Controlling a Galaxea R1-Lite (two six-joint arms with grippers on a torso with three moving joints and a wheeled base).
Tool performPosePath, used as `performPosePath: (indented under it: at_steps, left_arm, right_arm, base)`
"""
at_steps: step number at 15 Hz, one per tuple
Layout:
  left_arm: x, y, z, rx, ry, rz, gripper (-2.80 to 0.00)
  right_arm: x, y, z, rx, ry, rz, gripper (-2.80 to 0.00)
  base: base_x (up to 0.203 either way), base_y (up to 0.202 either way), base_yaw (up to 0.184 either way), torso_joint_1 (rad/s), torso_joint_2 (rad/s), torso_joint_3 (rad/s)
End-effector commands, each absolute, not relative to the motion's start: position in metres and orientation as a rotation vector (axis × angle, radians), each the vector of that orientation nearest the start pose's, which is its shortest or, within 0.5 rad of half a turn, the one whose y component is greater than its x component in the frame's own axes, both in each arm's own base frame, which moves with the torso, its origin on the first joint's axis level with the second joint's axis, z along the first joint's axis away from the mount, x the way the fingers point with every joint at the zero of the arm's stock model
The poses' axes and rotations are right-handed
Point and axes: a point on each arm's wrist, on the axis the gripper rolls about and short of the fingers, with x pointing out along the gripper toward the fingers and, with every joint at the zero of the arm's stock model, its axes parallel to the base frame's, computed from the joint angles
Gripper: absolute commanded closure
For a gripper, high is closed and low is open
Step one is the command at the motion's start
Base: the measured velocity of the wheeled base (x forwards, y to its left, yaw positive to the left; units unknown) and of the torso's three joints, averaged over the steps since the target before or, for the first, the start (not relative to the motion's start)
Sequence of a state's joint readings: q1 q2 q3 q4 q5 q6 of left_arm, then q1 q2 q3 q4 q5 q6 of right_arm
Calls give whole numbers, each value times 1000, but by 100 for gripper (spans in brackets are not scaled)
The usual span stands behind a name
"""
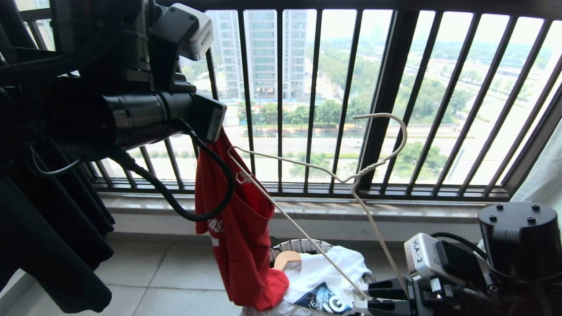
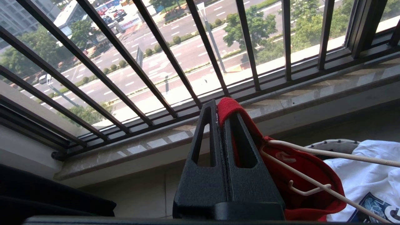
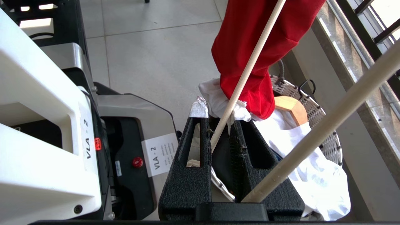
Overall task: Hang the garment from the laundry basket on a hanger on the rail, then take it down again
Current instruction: Hang the clothes on the clothes rack
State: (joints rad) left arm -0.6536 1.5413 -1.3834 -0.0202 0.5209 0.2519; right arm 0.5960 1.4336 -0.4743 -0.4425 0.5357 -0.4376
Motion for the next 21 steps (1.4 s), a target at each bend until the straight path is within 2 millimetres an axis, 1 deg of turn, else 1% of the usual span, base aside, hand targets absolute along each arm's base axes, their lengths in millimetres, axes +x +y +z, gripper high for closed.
performPosePath:
  at_steps: [1, 4, 7, 9, 12, 15, 17, 21]
  left_arm:
    - [222, -160, 332, 330, 98, -157, 0]
    - [219, -160, 328, 336, 109, -167, 0]
    - [228, -160, 324, 337, 124, -142, 0]
    - [226, -160, 325, 331, 121, -151, 0]
    - [220, -171, 323, 307, 125, -206, 0]
    - [210, -180, 318, 310, 135, -294, 0]
    - [202, -189, 312, 328, 145, -338, 0]
    - [203, -192, 308, 349, 158, -339, 0]
  right_arm:
    - [165, 126, 148, -398, 292, 1212, 0]
    - [166, 127, 146, -410, 292, 1215, 0]
    - [163, 125, 145, -446, 270, 1230, 0]
    - [163, 125, 143, -451, 276, 1233, 0]
    - [163, 125, 142, -455, 276, 1229, 0]
    - [164, 124, 143, -477, 265, 1209, 0]
    - [166, 118, 142, -539, 245, 1173, 0]
    - [174, 100, 135, -641, 230, 1098, 0]
  base:
    - [0, 0, 0, 0, 0, 0]
    - [0, 0, 0, 0, 0, 0]
    - [0, 0, 0, 0, 0, 0]
    - [0, 0, 0, 0, 0, 0]
    - [0, 0, 0, 0, 0, 0]
    - [0, 0, 0, 0, 0, 0]
    - [0, 0, 0, 0, 0, 0]
    - [0, 0, 0, 0, 0, 0]
